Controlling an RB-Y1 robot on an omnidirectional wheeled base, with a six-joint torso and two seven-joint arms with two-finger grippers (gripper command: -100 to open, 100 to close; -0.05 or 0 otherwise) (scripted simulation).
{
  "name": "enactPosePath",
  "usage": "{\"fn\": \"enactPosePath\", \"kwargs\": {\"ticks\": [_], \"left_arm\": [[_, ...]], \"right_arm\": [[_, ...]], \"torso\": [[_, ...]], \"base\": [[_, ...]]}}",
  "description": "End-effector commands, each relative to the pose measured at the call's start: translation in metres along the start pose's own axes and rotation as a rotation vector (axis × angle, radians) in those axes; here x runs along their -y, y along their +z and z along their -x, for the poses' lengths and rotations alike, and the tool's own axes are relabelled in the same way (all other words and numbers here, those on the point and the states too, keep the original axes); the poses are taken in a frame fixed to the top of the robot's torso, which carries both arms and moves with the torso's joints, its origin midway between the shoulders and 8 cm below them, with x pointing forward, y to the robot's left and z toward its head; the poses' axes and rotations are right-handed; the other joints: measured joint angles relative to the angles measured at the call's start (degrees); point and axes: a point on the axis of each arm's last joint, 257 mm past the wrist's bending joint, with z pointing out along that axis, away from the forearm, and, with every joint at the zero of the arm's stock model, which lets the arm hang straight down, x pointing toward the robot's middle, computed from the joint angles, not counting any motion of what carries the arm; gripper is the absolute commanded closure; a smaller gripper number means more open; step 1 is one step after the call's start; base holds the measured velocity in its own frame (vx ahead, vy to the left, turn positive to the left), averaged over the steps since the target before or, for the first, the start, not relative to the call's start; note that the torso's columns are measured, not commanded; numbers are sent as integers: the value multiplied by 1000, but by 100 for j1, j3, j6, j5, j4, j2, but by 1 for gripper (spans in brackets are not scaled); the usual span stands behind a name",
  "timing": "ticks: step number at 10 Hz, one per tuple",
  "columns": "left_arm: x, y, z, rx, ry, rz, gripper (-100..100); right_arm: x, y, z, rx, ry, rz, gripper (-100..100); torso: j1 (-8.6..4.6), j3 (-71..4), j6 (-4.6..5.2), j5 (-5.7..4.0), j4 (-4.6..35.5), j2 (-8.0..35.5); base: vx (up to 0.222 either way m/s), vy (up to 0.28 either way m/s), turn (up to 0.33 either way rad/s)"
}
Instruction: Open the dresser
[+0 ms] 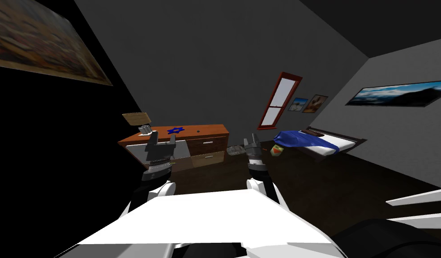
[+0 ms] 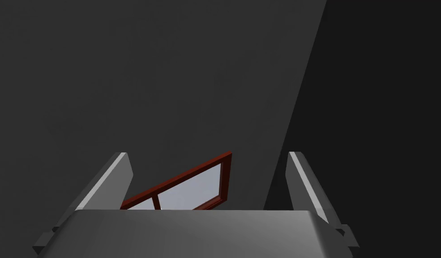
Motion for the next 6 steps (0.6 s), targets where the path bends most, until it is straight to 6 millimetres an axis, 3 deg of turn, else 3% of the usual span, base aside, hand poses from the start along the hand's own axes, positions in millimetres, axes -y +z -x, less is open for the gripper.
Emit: {"fn": "enactPosePath", "kwargs": {"ticks": [1,6], "left_arm": [[0,0,0,0,0,0,0],[0,0,0,0,0,0,0]], "right_arm": [[0,0,0,0,0,0,0],[0,0,0,0,0,0,0]], "torso": [[0,-467,0,0,235,232],[0,-4536,0,0,2268,2269]], "base": [[0,0,0],[0,0,0]]}}
